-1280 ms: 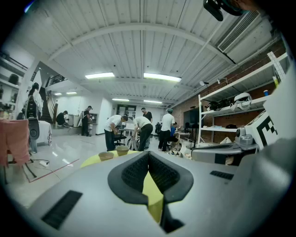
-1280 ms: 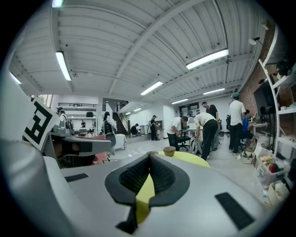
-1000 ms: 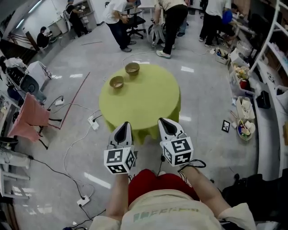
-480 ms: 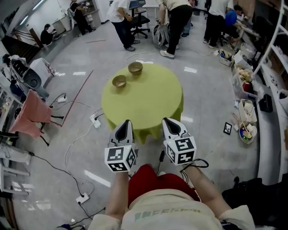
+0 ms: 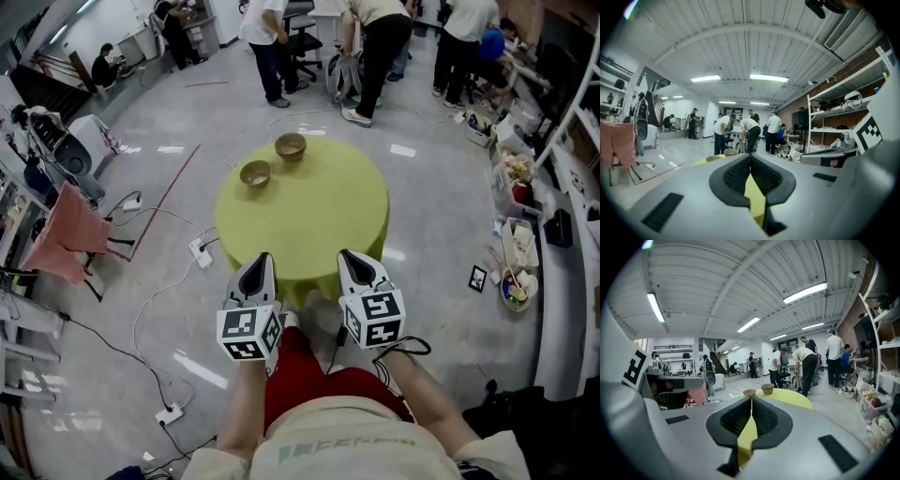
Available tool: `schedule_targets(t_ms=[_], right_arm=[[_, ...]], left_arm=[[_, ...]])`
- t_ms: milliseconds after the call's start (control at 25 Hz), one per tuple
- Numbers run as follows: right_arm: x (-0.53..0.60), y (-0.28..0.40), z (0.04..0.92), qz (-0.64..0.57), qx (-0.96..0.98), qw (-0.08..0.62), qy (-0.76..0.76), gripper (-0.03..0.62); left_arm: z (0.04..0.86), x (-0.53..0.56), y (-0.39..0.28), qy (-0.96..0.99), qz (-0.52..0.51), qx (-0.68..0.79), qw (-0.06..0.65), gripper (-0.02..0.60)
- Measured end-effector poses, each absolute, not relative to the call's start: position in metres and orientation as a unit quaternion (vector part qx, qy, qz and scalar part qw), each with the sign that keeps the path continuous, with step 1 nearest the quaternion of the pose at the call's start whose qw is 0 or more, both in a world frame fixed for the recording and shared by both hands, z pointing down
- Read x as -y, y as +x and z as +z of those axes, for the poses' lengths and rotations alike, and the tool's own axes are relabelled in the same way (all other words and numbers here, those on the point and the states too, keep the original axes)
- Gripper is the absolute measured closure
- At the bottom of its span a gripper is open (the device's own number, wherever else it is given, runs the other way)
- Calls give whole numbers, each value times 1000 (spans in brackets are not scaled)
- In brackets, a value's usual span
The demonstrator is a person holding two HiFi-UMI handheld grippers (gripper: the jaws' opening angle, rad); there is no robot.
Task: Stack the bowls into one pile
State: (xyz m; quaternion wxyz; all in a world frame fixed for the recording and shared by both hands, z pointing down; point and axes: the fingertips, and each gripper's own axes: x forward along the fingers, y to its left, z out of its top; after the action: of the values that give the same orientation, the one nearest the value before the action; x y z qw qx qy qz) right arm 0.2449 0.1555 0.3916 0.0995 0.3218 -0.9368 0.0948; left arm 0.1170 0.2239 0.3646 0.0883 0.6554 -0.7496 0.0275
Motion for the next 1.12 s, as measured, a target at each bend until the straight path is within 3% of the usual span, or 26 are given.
schedule_targets(t_ms=[400, 1120], right_arm=[[-99, 197, 405, 98, 932, 108, 332, 557], [3, 32, 421, 107, 930, 142, 322, 557]], left_arm=[[388, -168, 52, 643, 27, 758, 105, 558], [407, -56, -104, 647, 38, 750, 135, 558]])
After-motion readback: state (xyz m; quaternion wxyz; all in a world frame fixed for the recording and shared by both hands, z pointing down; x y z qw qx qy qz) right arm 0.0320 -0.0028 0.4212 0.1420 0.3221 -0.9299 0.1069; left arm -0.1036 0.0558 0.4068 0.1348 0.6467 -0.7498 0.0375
